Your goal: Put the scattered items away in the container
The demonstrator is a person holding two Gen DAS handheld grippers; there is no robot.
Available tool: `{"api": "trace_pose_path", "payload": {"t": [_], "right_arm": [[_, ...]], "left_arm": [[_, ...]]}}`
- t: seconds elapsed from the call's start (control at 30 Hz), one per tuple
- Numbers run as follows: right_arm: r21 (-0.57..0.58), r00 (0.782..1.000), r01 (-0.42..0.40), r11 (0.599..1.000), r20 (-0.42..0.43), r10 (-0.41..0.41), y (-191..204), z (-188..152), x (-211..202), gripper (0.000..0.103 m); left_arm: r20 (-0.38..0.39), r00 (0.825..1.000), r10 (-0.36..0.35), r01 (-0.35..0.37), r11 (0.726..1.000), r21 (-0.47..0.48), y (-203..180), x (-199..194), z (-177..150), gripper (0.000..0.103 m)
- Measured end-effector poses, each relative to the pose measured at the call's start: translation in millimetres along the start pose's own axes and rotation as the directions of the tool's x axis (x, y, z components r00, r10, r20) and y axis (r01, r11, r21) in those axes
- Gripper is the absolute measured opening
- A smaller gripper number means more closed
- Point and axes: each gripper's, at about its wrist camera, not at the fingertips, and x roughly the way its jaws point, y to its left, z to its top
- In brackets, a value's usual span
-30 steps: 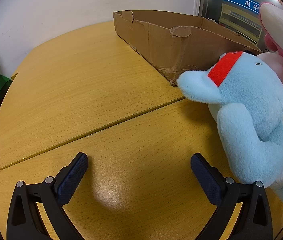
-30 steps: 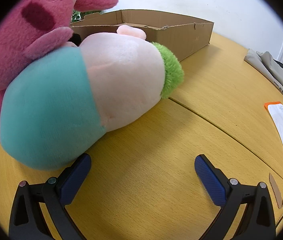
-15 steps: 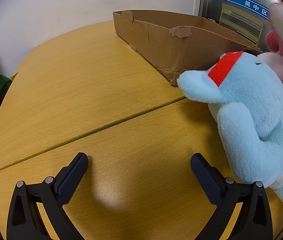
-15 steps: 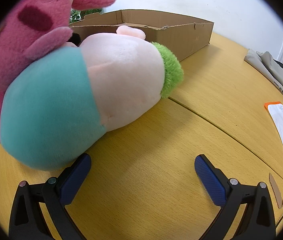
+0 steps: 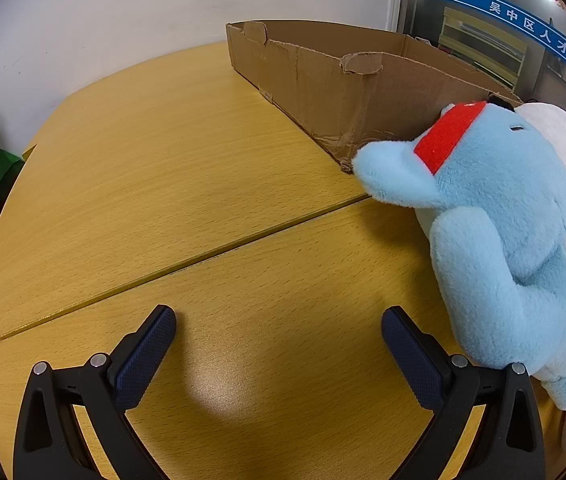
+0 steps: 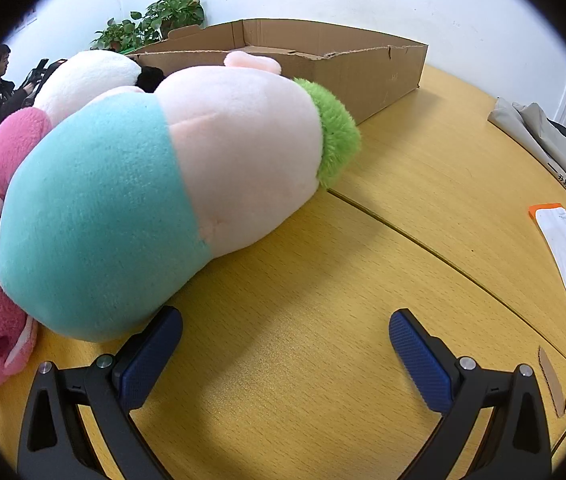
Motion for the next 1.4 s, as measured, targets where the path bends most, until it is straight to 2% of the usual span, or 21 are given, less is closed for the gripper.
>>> {"api": "trace_pose_path", "payload": {"t": [0.47,0.63,1.03,1.23,1.33,1.4], "right_arm": [[-0.001,1.000,0.000,1.000,0.000,0.000,0,0,0,0.103],[-0.001,1.000,-0.001,1.000,0.000,0.001,0,0,0,0.103],[0.030,1.000,0.022,0.999,0.000,-0.022,-3,-1,0,0.103],[0.094,0.997,0.072,0.993,-0.003,-0.072,-5,-10,-4,0.102],[0.181,0.982,0.190,0.965,-0.031,-0.187,-5,-20,-17,0.102],[0.233,0.965,0.256,0.938,-0.011,-0.260,1,-32,-44,0.102]], "left_arm": [[0.000,1.000,-0.001,0.001,1.000,0.001,0,0,0,0.103],[-0.002,0.999,-0.034,0.034,0.998,0.045,4,3,4,0.103],[-0.002,1.000,-0.031,0.031,0.999,0.037,5,4,6,0.103],[-0.041,0.998,0.055,-0.057,0.996,-0.069,-9,-14,-16,0.103],[-0.033,0.989,0.147,-0.150,0.980,-0.132,-29,-37,-37,0.103],[0.010,0.971,0.238,-0.232,0.953,-0.193,-52,-68,-46,0.103]]}}
